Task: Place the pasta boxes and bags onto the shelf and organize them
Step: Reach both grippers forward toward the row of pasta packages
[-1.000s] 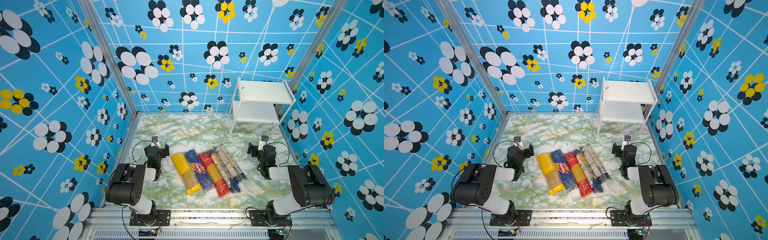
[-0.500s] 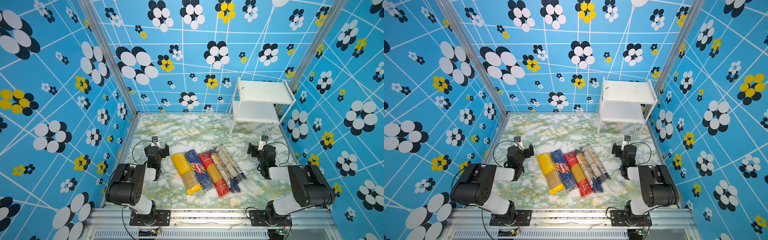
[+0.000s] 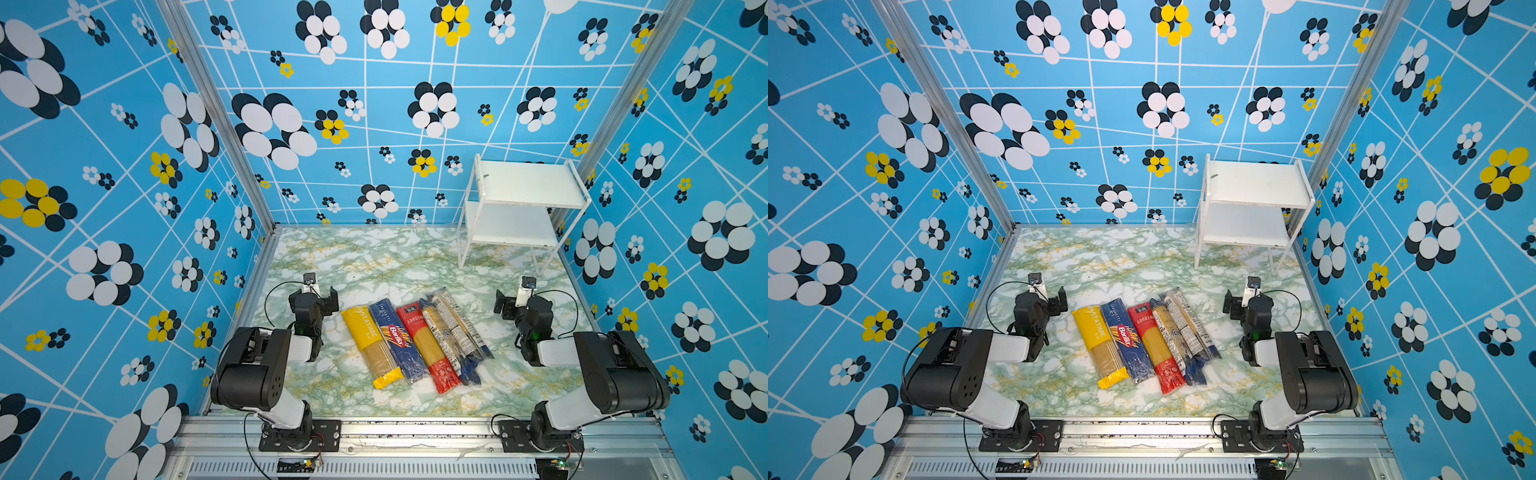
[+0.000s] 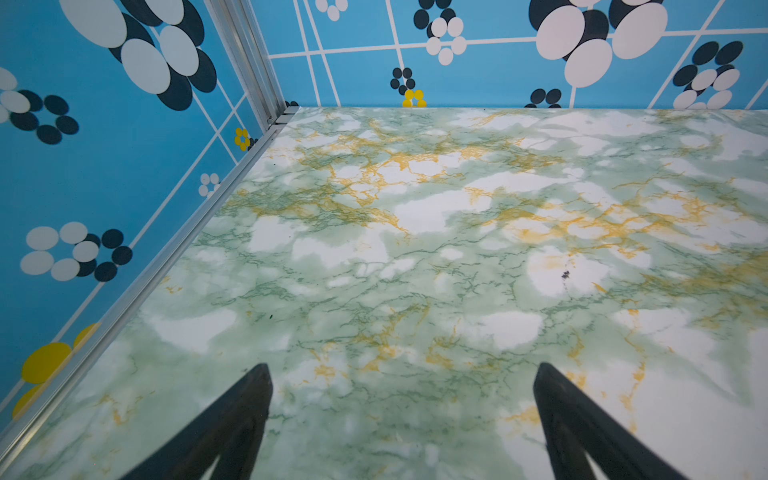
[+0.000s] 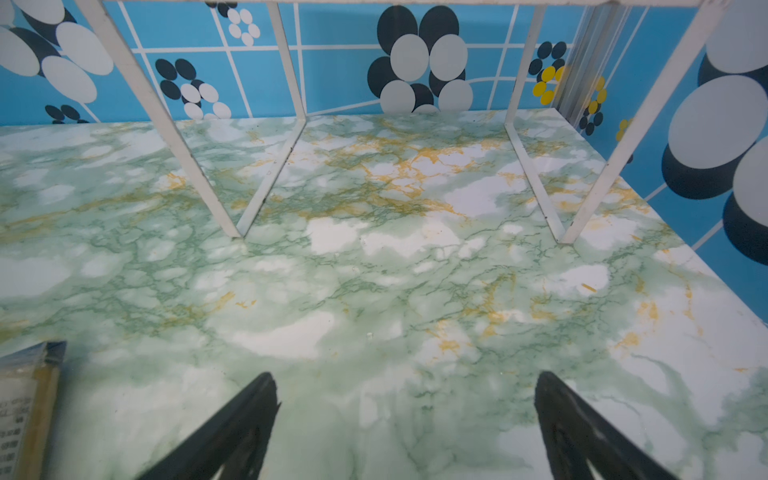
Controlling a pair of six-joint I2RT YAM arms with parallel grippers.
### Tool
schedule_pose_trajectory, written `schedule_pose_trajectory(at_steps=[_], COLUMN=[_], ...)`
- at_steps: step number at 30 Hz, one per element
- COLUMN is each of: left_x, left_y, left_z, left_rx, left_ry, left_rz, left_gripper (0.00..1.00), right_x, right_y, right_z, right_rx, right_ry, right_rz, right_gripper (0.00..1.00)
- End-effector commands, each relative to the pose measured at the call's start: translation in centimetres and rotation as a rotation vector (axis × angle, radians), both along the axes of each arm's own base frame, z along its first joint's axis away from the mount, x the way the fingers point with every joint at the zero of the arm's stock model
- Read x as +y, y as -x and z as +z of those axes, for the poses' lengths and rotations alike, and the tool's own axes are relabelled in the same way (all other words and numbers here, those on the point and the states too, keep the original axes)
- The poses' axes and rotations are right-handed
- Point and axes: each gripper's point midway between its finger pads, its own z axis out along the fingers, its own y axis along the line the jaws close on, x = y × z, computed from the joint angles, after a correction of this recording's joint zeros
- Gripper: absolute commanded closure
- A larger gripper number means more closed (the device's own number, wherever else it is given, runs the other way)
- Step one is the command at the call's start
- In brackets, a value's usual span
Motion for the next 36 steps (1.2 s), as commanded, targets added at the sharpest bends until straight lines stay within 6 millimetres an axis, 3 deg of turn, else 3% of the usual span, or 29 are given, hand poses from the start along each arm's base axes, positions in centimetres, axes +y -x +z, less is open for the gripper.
schedule_pose_trajectory(at_steps=[1, 8, 17, 27, 28, 36], left_x=[-0.8, -2.0, -6.1, -12.5, -12.9, -15.7], left_y=[0.1, 0.2, 0.1, 3.8, 4.4, 9.0], left_z=[1.5, 4.3, 5.7, 6.0, 5.9, 4.6], left_rx=[-0.041, 0.032, 0.234, 0.436, 0.452, 0.588], left_ry=[-0.016, -0.032, 0.202, 0.335, 0.352, 0.637], left_rz=[-0.031, -0.063, -0.17, -0.27, -0.275, -0.294], left_gripper=[0.01, 0.01, 0.01, 0.01, 0.01, 0.01], right_x=[0.4, 1.1, 3.5, 6.7, 8.4, 15.3], right_y=[-0.3, -0.6, -0.2, 3.0, 3.6, 7.5], right_z=[1.6, 2.1, 4.7, 8.0, 8.2, 9.0], right_rx=[-0.073, -0.064, 0.088, 0.127, 0.14, 0.261], right_ry=[0.004, 0.009, -0.079, -0.136, -0.129, -0.095], right_rz=[0.031, 0.077, 0.193, 0.273, 0.325, 0.553], right_gripper=[0.01, 0.02, 0.06, 0.05, 0.05, 0.05])
